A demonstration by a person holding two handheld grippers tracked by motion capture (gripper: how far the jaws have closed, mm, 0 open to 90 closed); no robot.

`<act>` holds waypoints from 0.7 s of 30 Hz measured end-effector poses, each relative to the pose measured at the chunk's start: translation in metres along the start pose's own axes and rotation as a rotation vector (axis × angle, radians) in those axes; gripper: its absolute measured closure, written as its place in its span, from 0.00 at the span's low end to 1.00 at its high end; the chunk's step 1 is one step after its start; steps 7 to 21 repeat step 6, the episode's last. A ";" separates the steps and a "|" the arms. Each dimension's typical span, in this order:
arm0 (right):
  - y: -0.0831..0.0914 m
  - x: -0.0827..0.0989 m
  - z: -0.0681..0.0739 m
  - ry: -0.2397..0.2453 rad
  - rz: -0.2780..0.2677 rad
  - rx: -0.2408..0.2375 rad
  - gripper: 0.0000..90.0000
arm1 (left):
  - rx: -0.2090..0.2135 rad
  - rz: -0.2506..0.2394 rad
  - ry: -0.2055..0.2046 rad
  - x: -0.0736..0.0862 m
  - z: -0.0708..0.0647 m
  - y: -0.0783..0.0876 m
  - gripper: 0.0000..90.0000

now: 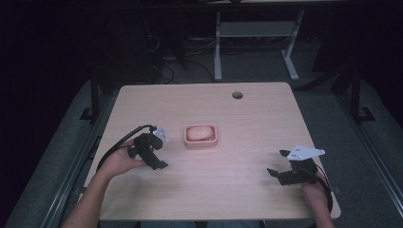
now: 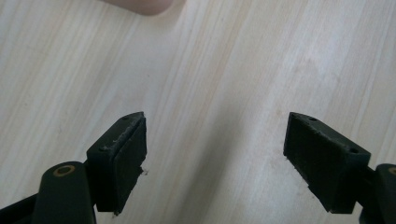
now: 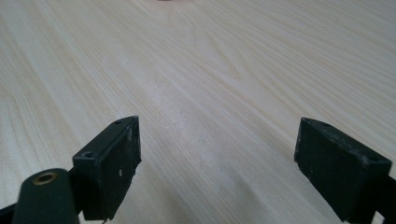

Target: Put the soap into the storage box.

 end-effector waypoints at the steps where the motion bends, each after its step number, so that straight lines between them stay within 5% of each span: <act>1: 0.000 0.000 0.000 -0.005 0.002 -0.001 0.16 | -0.002 -0.005 0.004 0.001 -0.001 0.000 0.23; 21: -0.002 -0.001 0.000 0.006 0.007 0.002 0.16 | -0.008 -0.006 0.006 0.007 -0.005 -0.001 0.23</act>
Point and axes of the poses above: each handheld gripper's, and its own axes: y roughly backward along the jaws, x roughly out of its underside, z roughly to its left, the point moved 6 cm from there along -y, roughly forward along the jaws, and after that the axes turned 13 degrees about -x, right-handed, at the moved point
